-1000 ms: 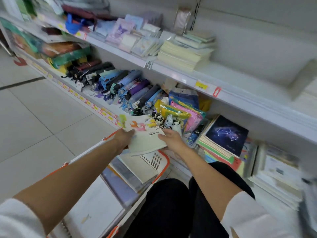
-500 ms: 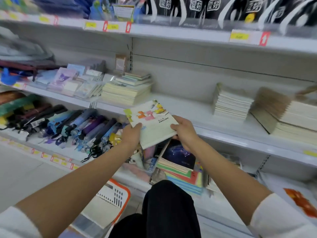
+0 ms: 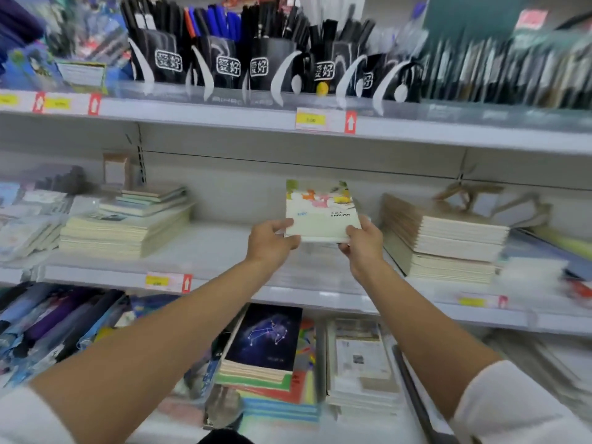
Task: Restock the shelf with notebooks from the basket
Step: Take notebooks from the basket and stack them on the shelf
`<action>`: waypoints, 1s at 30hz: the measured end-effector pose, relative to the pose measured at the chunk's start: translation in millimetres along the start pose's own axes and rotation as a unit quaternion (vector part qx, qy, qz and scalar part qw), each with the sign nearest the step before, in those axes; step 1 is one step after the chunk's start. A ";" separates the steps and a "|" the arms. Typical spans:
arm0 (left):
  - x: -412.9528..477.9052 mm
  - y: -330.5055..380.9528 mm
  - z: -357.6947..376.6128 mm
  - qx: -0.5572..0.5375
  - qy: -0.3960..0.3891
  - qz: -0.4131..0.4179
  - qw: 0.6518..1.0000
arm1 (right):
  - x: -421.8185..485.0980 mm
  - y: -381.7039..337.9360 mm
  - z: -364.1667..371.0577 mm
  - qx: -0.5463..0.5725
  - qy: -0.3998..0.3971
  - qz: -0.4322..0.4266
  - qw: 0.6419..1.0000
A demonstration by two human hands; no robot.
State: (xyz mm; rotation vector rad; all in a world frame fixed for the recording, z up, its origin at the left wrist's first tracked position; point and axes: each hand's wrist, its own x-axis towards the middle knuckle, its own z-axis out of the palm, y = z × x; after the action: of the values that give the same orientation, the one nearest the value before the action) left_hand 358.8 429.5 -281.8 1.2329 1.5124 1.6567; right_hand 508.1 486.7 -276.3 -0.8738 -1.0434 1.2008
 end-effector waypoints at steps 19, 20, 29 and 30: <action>128.6 -30.7 70.4 0.046 -0.036 0.023 0.998 | 127.9 12.9 -58.9 -0.177 -0.022 -0.075 0.981; 130.8 -33.4 71.7 0.034 -0.040 0.020 0.998 | 134.6 18.4 -60.4 -0.188 -0.018 -0.074 0.979; 146.0 -45.7 73.6 -0.041 -0.074 -0.006 0.996 | 157.7 45.4 -60.3 -0.198 0.009 -0.069 0.978; 147.7 -46.2 72.6 -0.044 -0.080 -0.007 0.996 | 159.3 47.1 -59.5 -0.203 0.009 -0.071 0.977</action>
State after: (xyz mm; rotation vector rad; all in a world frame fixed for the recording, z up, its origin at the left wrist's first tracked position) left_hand 355.8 599.9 -294.7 1.2727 1.3334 1.5588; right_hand 558.1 651.9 -312.7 -1.0999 -1.3400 0.8707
